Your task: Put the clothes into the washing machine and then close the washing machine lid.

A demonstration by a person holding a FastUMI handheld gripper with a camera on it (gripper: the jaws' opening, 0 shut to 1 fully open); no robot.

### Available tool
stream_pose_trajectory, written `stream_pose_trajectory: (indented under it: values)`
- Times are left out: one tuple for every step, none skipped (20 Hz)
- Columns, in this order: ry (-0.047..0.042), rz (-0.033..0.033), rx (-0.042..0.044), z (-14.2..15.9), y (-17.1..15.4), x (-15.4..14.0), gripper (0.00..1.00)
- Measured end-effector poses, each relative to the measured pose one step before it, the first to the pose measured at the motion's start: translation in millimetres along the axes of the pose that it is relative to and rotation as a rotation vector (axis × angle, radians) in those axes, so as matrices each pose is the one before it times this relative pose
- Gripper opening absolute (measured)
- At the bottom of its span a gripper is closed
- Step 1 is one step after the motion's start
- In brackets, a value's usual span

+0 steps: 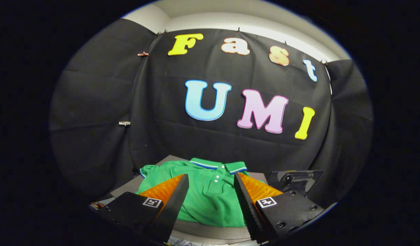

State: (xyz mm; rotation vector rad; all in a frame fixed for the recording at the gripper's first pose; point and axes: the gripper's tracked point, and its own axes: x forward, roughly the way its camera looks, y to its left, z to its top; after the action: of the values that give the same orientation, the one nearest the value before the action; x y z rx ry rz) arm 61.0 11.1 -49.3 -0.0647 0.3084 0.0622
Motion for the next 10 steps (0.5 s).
stream_pose_trajectory:
  values:
    - [0.04871, -0.00695, 0.02036, -2.98, -0.43, 10.78, 0.86]
    - [0.05111, -0.01119, 0.01835, -4.85, -3.47, 10.77, 0.86]
    - [0.0592, -0.00326, 0.00932, -6.37, 0.28, 11.97, 0.86]
    - [0.06299, -0.00211, -0.00657, -7.91, -1.04, 9.89, 0.85]
    - [0.04103, -0.00296, 0.00115, -4.3, -2.07, 9.88, 0.86]
    - [0.02183, -0.01803, 0.00448, -0.63, -5.7, 8.15, 0.86]
    - [0.01217, -0.01857, 0.00952, 1.63, -5.83, 8.99, 0.86]
    - [0.0246, 0.00101, 0.01521, 0.61, -1.48, 8.25, 0.86]
    - [0.03981, 0.01094, 0.01379, -3.92, 1.64, 7.73, 0.86]
    - [0.04321, 0.01357, 0.01138, -5.15, 3.59, 8.24, 0.86]
